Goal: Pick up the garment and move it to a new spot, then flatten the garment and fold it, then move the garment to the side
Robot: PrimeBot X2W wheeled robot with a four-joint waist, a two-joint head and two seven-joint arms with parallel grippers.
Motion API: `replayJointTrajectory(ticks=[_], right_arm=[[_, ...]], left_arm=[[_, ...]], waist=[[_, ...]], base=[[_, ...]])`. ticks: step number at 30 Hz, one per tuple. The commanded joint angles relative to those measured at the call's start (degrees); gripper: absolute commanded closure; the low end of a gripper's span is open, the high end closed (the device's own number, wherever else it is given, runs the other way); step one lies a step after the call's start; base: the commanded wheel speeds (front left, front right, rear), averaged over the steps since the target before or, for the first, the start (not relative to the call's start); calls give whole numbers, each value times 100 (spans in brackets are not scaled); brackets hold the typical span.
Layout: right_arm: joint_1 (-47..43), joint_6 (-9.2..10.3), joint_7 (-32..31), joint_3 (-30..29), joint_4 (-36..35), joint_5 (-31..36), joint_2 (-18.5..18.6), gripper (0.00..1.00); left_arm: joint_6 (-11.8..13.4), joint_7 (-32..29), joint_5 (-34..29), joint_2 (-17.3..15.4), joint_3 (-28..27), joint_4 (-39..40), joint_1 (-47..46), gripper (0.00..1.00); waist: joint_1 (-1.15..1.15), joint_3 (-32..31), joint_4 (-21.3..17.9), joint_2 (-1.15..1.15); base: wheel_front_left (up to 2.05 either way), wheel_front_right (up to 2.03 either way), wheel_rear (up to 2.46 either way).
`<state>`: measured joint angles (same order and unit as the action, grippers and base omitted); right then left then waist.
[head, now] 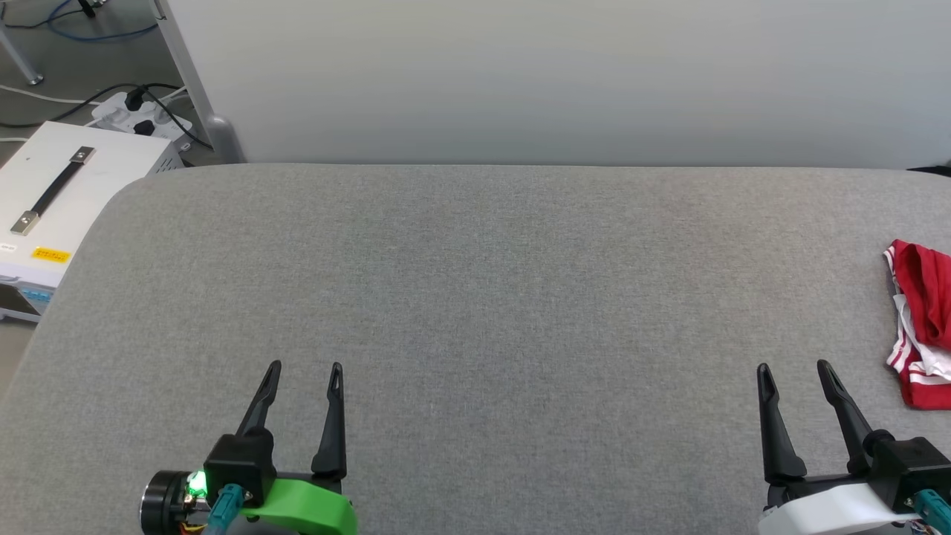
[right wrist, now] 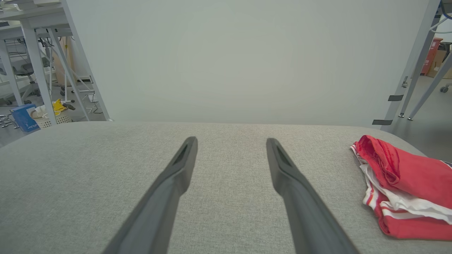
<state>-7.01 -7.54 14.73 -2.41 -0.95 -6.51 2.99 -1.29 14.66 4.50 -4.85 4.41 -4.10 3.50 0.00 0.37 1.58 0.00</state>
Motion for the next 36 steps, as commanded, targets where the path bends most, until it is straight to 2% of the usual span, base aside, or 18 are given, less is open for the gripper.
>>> replayJointTrajectory(ticks=[1,2,3,36], right_arm=[[-75,5,27,14,23,-31,-9,0],[-77,5,27,17,27,-36,-10,0],[0,0,-1,16,7,0,-2,100],[163,1,-340,68,26,151,-4,100]], left_arm=[[-11,34,-62,43,-30,-26,89,0],[-9,34,-67,46,-36,-38,89,0],[1,-1,-20,7,-26,-44,2,100],[31,-344,-120,48,-118,50,-82,100]], waist=[[0,-2,1,0],[0,-2,0,0],[0,-2,0,0],[0,-11,-37,0]], base=[[0,0,0],[0,0,0],[0,0,0],[0,0,0]])
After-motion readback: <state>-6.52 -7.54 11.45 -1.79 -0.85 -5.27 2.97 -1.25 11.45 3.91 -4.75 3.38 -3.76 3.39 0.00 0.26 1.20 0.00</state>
